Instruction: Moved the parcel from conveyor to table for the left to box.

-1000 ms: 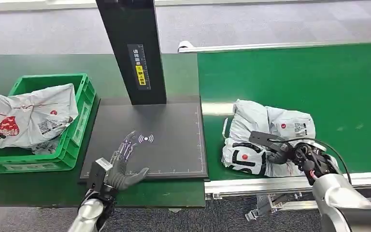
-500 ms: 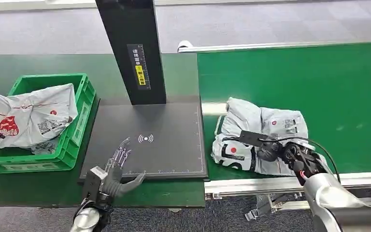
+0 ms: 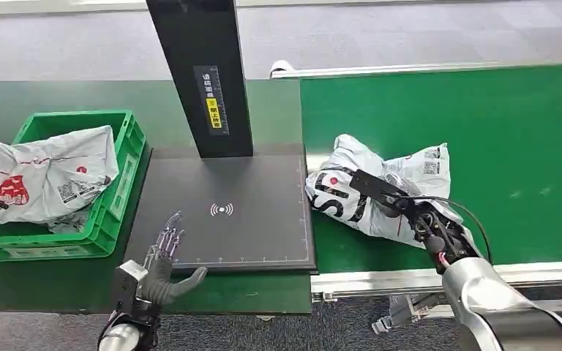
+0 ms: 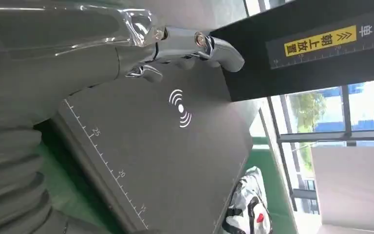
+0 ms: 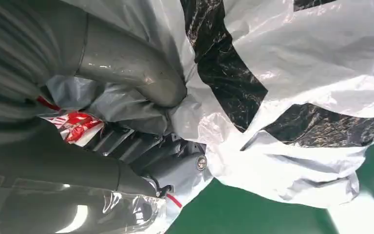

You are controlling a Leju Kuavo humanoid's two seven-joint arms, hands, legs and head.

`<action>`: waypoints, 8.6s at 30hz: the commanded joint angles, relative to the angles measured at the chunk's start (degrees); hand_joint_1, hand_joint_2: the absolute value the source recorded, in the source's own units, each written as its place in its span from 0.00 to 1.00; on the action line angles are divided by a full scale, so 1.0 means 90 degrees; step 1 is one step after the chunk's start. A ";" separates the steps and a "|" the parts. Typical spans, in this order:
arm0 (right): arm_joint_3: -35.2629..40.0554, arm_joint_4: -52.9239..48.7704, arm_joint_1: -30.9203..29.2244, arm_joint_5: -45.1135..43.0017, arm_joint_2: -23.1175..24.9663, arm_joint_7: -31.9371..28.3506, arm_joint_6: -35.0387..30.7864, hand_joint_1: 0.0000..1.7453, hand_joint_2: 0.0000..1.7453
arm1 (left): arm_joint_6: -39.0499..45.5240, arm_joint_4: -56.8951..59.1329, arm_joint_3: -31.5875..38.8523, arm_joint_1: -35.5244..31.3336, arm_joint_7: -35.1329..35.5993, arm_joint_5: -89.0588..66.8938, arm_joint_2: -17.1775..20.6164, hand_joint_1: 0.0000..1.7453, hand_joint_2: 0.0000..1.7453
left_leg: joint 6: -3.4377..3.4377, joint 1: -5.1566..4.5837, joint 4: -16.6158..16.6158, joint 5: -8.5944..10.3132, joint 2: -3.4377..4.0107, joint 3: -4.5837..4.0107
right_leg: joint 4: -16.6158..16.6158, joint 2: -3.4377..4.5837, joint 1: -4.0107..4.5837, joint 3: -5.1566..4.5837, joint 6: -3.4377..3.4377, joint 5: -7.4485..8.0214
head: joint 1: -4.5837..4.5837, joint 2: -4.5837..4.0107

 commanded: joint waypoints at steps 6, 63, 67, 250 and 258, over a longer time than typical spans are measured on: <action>-0.0433 -0.0623 -0.0141 -0.0613 0.0283 -0.0990 -0.1985 1.00 1.00 | 0.0060 -0.0039 0.0225 0.0080 -0.0037 -0.0103 -0.0001 0.00 1.00 | 0.0003 -0.0006 -0.0001 -0.0001 0.0018 -0.0003 | 0.0005 0.0019 -0.0005 -0.0013 -0.0001 0.0003 | 0.0002 0.0002; 0.3581 -0.1058 0.0632 0.0832 0.1179 -0.3169 -0.2352 1.00 1.00 | 0.1520 0.0082 0.0207 -0.0672 -0.0598 0.0671 -0.0160 0.00 1.00 | -0.0007 -0.0001 -0.0013 -0.0004 0.0013 0.0007 | -0.0005 0.0017 0.0000 -0.0002 -0.0003 -0.0009 | 0.0002 0.0000; 0.3581 -0.1058 0.0632 0.0832 0.1179 -0.3169 -0.2352 1.00 1.00 | 0.1520 0.0082 0.0207 -0.0672 -0.0598 0.0671 -0.0160 0.00 1.00 | -0.0007 0.0000 -0.0011 -0.0005 0.0009 0.0005 | -0.0004 0.0013 0.0001 -0.0002 -0.0003 -0.0011 | 0.0002 0.0002; -0.1438 -0.3628 0.3376 -0.4432 0.1394 -0.2604 -0.0417 0.00 1.00 | 0.2088 -0.2662 -0.0488 0.0758 -0.0598 -0.0538 -0.0181 1.00 1.00 | -0.0006 0.0003 -0.0015 -0.0046 0.0012 0.0040 | -0.0015 0.0010 0.0004 0.0037 -0.0007 -0.0041 | 0.0002 0.0002; -0.1455 -0.4319 0.3908 -0.4427 0.1510 -0.2707 -0.0480 0.00 1.00 | 0.3479 -0.2740 -0.1015 0.0221 -0.0598 -0.2374 0.0167 1.00 1.00 | -0.0009 0.0003 -0.0015 -0.0042 -0.0004 0.0036 | -0.0011 -0.0006 0.0003 0.0032 -0.0010 -0.0044 | 0.0002 0.0000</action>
